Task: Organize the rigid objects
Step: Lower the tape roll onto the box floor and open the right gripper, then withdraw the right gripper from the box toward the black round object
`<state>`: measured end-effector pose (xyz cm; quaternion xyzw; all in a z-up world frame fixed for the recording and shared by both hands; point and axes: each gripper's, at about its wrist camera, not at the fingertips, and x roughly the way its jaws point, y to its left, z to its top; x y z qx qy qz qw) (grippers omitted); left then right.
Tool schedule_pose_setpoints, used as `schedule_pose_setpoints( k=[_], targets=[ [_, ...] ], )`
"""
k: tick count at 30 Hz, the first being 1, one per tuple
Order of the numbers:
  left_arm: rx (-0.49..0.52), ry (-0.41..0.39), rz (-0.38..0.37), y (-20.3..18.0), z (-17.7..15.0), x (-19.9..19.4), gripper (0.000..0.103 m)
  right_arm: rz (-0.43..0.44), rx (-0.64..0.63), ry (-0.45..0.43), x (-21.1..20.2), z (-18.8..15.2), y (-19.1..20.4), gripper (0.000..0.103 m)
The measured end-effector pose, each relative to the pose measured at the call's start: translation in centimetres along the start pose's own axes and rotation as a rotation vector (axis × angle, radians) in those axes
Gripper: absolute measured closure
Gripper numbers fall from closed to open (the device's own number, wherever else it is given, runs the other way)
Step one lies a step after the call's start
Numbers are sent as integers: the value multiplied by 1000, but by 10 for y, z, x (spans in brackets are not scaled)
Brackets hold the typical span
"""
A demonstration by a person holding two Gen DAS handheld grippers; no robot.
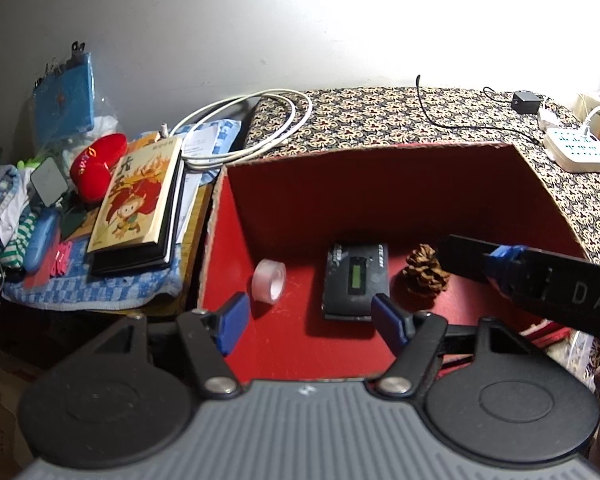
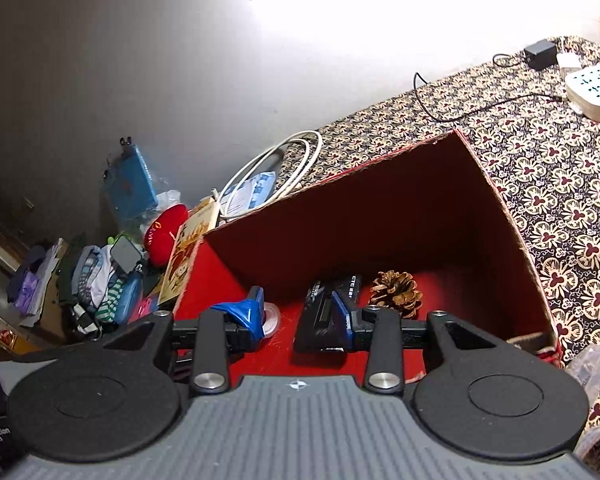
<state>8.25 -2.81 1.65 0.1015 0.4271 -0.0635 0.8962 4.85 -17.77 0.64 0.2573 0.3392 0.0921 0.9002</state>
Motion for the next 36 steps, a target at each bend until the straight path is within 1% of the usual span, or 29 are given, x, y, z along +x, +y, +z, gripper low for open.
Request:
schedule_pose_setpoints(
  k=[9, 17, 30, 36],
  targets=[
    [-3, 3, -12, -1, -16, -18, 29, 9, -7, -23, -20, -21, 0, 81],
    [8, 24, -25, -5, -34, -27, 29, 19, -2, 2, -31, -39, -3, 81],
    [31, 76, -38, -16, -54, -22, 29, -1, 36, 16, -42, -57, -17, 84],
    [44, 90, -43, -20, -61, -18, 29, -8, 42, 40, -43, -64, -24, 84]
  ],
)
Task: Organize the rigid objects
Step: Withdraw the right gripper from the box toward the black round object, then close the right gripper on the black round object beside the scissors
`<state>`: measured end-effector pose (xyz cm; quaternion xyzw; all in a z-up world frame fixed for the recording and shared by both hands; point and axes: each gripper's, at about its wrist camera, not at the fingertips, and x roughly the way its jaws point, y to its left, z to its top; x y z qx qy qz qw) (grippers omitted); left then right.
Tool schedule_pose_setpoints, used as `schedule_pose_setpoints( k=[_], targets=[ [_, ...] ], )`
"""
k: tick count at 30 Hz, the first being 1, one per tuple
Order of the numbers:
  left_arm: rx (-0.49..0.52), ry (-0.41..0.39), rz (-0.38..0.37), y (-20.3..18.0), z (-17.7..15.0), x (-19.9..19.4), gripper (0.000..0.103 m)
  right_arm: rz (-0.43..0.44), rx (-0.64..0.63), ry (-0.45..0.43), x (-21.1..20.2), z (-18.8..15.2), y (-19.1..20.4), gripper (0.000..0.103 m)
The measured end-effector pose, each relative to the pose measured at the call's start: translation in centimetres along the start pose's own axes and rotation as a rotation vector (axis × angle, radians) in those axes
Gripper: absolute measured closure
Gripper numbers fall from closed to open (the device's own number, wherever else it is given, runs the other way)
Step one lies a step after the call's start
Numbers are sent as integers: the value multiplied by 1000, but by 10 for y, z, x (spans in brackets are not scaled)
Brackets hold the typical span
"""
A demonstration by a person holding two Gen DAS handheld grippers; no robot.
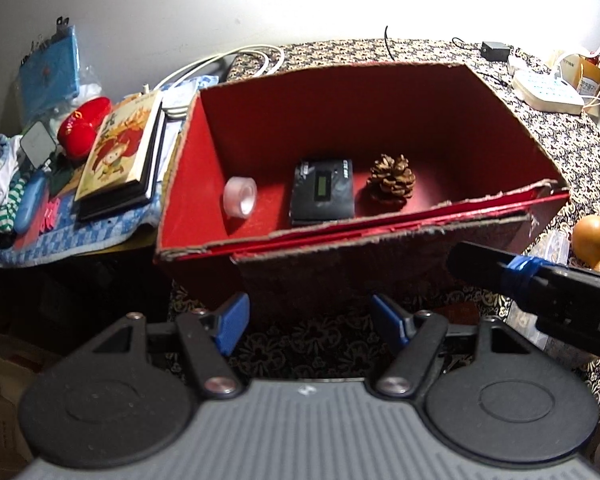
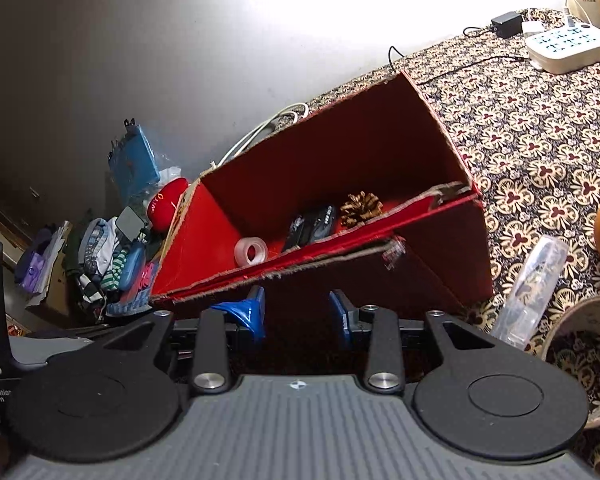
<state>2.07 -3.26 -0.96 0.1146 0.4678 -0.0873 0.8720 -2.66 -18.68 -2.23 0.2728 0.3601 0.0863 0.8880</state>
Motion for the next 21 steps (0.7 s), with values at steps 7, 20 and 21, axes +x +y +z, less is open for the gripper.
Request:
schedule_pose_setpoints(
  k=[7, 20, 21],
  targets=[
    [-3, 38, -46, 4, -13, 15, 29, -45, 60, 60, 2, -8, -24, 84],
    [109, 57, -274, -1, -51, 38, 26, -94, 67, 209, 11, -25, -45, 83],
    [119, 62, -291, -2, -54, 39, 26, -95, 58, 219, 12, -27, -44, 84]
  ],
)
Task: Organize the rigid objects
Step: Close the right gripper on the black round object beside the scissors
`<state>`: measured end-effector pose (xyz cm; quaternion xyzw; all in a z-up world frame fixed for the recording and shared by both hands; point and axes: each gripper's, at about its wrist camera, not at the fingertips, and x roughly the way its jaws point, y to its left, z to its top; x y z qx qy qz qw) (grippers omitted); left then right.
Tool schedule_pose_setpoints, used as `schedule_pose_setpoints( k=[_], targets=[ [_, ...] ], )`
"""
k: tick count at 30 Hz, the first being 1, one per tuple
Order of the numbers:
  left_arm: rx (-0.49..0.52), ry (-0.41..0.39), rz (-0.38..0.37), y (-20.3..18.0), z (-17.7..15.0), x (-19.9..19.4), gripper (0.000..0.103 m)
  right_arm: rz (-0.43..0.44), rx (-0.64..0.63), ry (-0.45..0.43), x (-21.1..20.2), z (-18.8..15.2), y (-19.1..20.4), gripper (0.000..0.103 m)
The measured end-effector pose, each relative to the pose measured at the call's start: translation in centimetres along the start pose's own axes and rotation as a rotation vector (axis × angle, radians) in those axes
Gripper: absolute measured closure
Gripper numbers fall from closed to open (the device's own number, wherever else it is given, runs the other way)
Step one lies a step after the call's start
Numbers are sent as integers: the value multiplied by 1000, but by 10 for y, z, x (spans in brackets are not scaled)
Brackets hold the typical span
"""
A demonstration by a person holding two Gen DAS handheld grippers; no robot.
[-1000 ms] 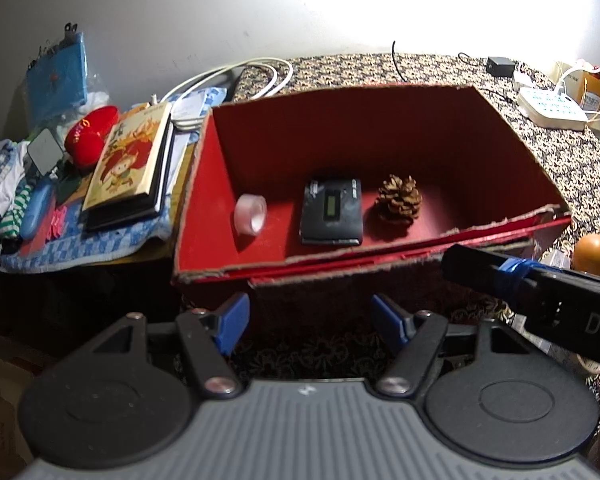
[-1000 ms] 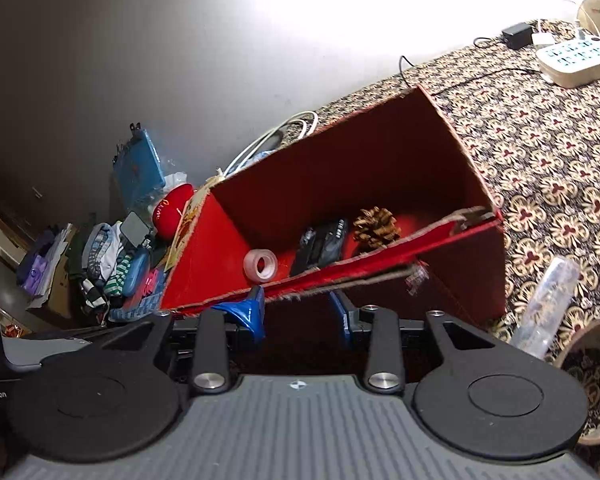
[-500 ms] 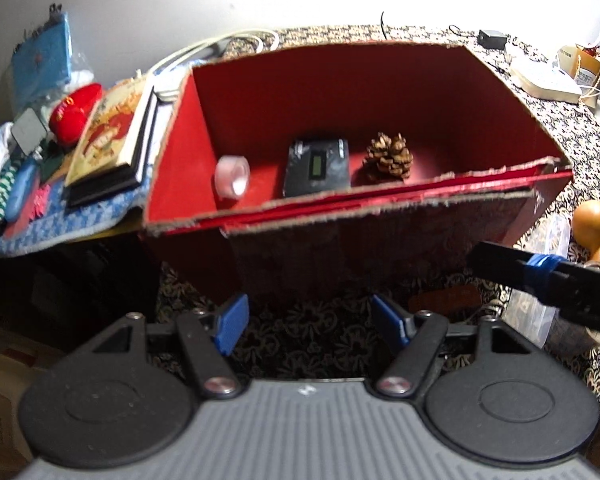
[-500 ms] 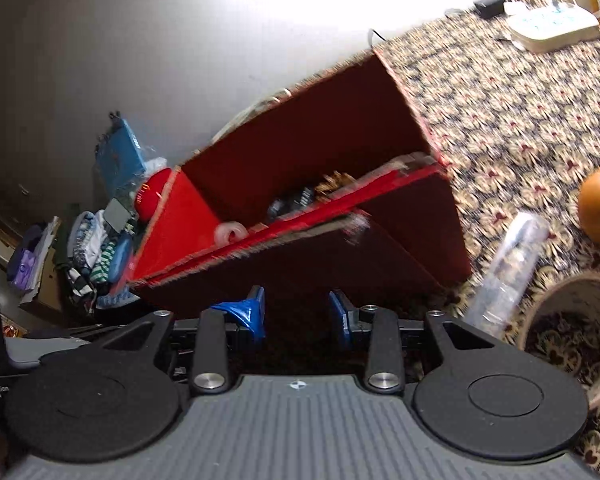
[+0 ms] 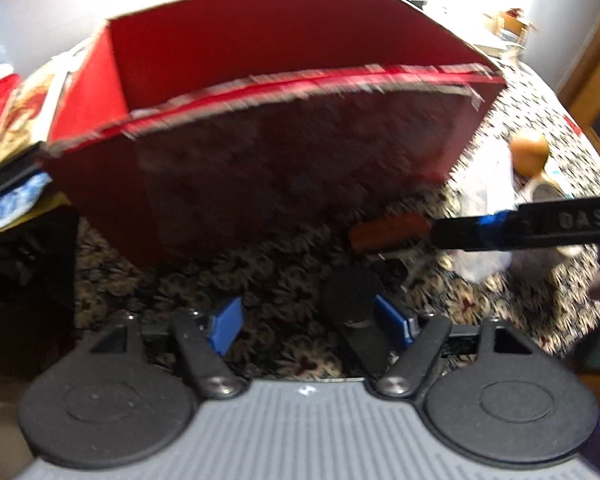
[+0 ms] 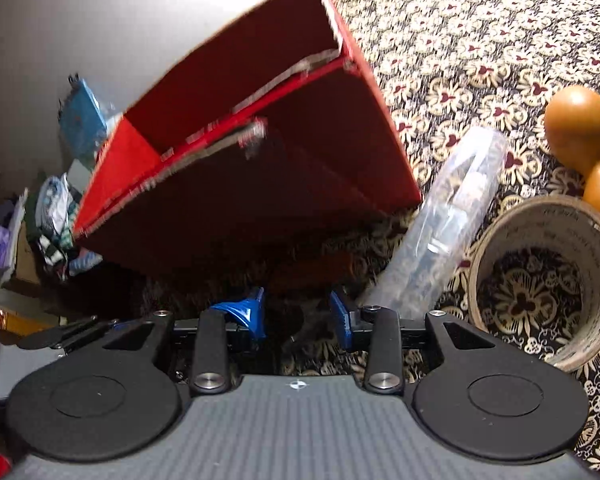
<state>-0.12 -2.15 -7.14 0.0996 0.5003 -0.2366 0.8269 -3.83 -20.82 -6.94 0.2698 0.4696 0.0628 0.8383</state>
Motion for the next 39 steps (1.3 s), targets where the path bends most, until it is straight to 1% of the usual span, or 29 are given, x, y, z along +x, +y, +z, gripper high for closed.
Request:
schedule_pose_setpoints(
  k=[5, 9, 15, 17, 19, 21, 23, 24, 26, 27, 28, 30, 31, 32, 39],
  targets=[
    [29, 19, -54, -9, -9, 10, 26, 1, -32, 45, 7, -5, 4, 84],
    [40, 41, -86, -15, -12, 19, 26, -18, -13, 84, 16, -7, 3, 84],
    [49, 56, -92, -19, -13, 30, 26, 13, 4, 119, 23, -10, 1, 83],
    [46, 67, -82, -19, -12, 36, 26, 21, 8, 136, 28, -11, 1, 83],
    [47, 59, -69, -19, -12, 36, 26, 26, 21, 151, 32, -12, 0, 83],
    [50, 54, -43, -20, -12, 37, 26, 38, 25, 145, 34, -12, 0, 84],
    [47, 45, -37, -20, -12, 37, 26, 46, 18, 143, 36, -11, 2, 84],
    [42, 43, -39, -18, -12, 37, 27, 54, 13, 144, 37, -12, 3, 84],
    [42, 41, -42, -18, -12, 37, 45, 72, 6, 153, 41, -11, 6, 84],
    [45, 38, -30, -18, -12, 37, 49, 83, 2, 160, 42, -12, 7, 84],
    [50, 37, -19, -18, -12, 35, 55, 95, -1, 166, 43, -12, 8, 84],
    [54, 35, -13, -17, -12, 35, 59, 114, 8, 173, 47, -11, 9, 84],
    [51, 34, -15, -17, -12, 34, 64, 123, 15, 175, 49, -11, 9, 84],
    [48, 32, -23, -16, -12, 34, 66, 129, 20, 177, 50, -10, 9, 84],
    [-7, 29, -86, -4, -12, 30, 66, 163, 25, 188, 52, -8, 11, 83]
  ],
)
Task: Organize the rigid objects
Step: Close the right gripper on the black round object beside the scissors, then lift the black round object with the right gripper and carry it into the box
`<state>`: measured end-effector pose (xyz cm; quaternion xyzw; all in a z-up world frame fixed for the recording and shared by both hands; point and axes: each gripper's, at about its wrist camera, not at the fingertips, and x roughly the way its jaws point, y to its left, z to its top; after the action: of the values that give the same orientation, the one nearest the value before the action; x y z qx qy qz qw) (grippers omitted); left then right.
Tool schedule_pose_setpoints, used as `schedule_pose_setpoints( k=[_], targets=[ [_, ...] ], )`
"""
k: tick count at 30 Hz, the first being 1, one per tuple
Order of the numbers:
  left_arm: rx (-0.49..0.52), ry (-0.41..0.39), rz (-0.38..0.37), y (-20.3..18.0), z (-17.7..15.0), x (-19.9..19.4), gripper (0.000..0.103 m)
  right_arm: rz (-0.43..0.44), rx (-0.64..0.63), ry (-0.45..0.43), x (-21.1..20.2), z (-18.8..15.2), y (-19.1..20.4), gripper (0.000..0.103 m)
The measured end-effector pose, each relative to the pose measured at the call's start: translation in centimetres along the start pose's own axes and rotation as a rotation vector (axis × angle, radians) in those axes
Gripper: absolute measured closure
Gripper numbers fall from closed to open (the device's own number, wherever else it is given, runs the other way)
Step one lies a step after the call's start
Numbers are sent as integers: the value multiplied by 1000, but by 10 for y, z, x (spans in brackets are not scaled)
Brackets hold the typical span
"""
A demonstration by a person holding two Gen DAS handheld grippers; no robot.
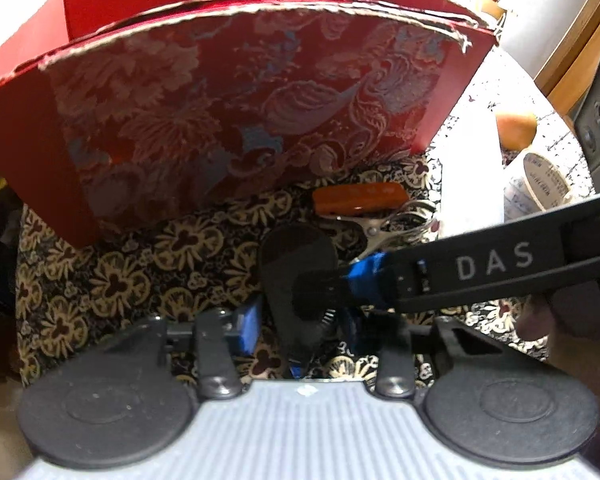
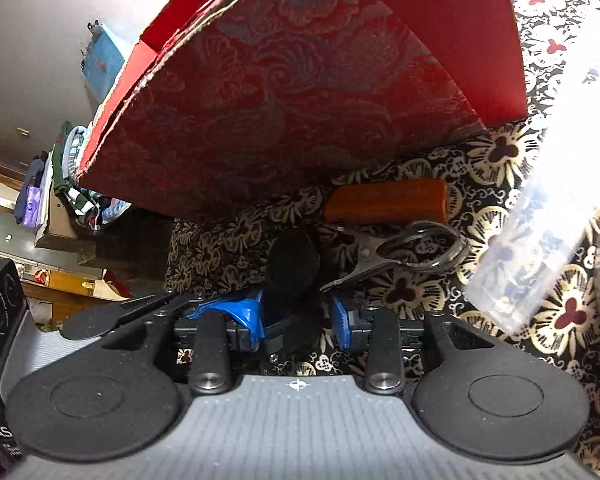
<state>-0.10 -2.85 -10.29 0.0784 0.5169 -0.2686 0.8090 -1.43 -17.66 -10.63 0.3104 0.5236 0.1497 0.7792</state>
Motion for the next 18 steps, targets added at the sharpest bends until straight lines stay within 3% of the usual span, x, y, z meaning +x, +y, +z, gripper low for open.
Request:
schedule_pose_setpoints(
  k=[5, 10, 18],
  targets=[
    [3, -26, -42, -1, 0, -14, 67, 29, -14, -6, 1, 3, 8, 85],
    [34, -62, -32, -7, 1, -30, 67, 60, -61, -37, -11, 3, 19, 87],
    [65, -165, -87, -13, 10, -81, 67, 127, -143, -147, -48, 4, 44, 89]
  ],
)
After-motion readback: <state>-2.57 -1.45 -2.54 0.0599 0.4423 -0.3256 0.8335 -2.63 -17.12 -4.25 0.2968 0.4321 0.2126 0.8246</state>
